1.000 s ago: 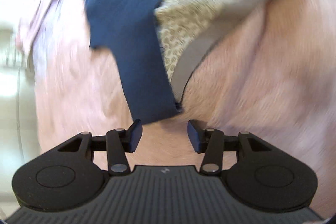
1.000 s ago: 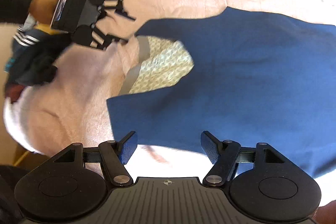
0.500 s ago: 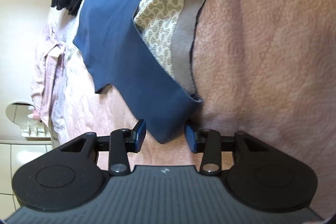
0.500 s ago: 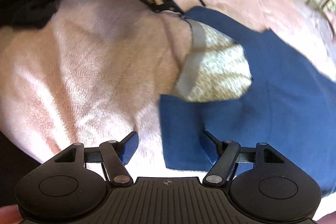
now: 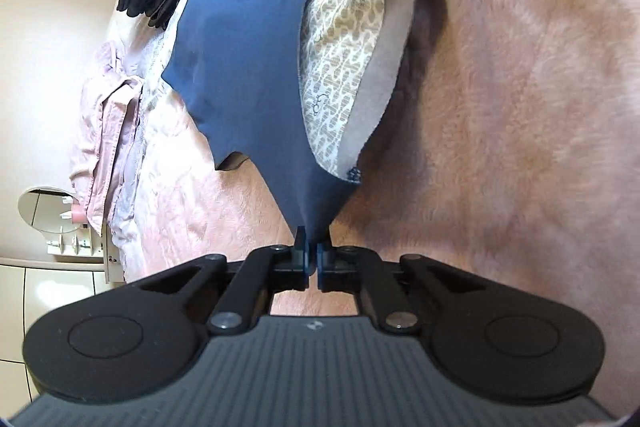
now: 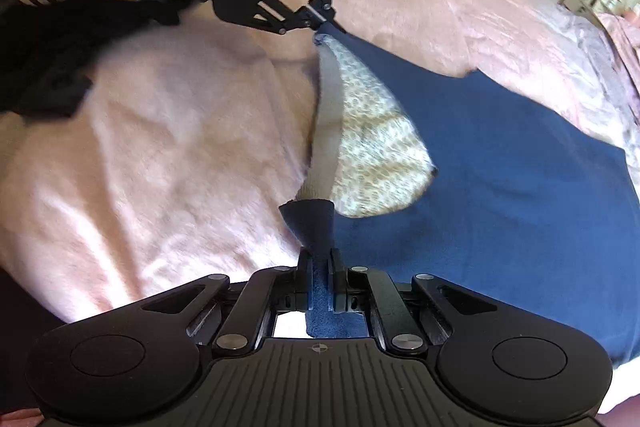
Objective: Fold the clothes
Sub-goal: 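Grasp the sweatshirt edge with the left gripper while the right gripper grasps the grey trim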
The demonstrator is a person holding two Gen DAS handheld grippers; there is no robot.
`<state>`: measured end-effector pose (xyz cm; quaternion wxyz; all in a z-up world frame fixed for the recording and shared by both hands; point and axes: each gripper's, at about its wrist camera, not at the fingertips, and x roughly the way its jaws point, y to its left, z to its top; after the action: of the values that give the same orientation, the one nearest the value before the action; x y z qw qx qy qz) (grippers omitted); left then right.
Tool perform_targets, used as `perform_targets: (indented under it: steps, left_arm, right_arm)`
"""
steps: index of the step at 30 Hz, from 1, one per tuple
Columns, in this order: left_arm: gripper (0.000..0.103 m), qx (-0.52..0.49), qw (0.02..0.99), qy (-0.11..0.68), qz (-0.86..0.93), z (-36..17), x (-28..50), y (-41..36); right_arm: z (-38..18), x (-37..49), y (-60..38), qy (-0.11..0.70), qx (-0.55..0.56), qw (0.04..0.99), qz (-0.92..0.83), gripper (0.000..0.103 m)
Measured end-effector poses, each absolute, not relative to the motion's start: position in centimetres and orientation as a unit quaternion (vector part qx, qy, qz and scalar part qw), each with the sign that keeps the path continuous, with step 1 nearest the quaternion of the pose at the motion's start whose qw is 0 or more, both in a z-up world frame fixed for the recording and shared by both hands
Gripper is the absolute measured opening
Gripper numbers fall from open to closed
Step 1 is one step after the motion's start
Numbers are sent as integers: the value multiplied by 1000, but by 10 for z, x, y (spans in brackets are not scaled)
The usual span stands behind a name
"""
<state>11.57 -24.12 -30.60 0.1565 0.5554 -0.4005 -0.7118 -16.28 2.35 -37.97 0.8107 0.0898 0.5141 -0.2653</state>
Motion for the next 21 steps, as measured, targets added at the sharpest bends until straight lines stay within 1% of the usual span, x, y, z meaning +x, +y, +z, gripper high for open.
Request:
perform_targets:
  steps: [5, 11, 13, 17, 19, 21]
  left_arm:
    - [1, 559, 173, -378, -718, -279, 100, -247]
    - [1, 553, 223, -326, -734, -210, 62, -293]
    - [2, 548, 233, -314, -740, -182, 39, -318]
    - [2, 538, 231, -311, -749, -137, -32, -377]
    - [1, 532, 230, -309, -754, -115, -68, -407]
    - [1, 533, 223, -310, -755, -104, -111, -442]
  right_arm:
    - [-370, -164, 20, 506, 109, 812, -270, 5]
    - [-313, -208, -18, 455, 149, 816, -323, 5]
    - [-289, -235, -38, 432, 164, 814, -351, 5]
    - [-250, -299, -89, 381, 194, 811, -400, 5]
    - [-240, -332, -117, 361, 206, 809, -415, 5]
    - [-236, -369, -148, 346, 216, 808, -425, 5]
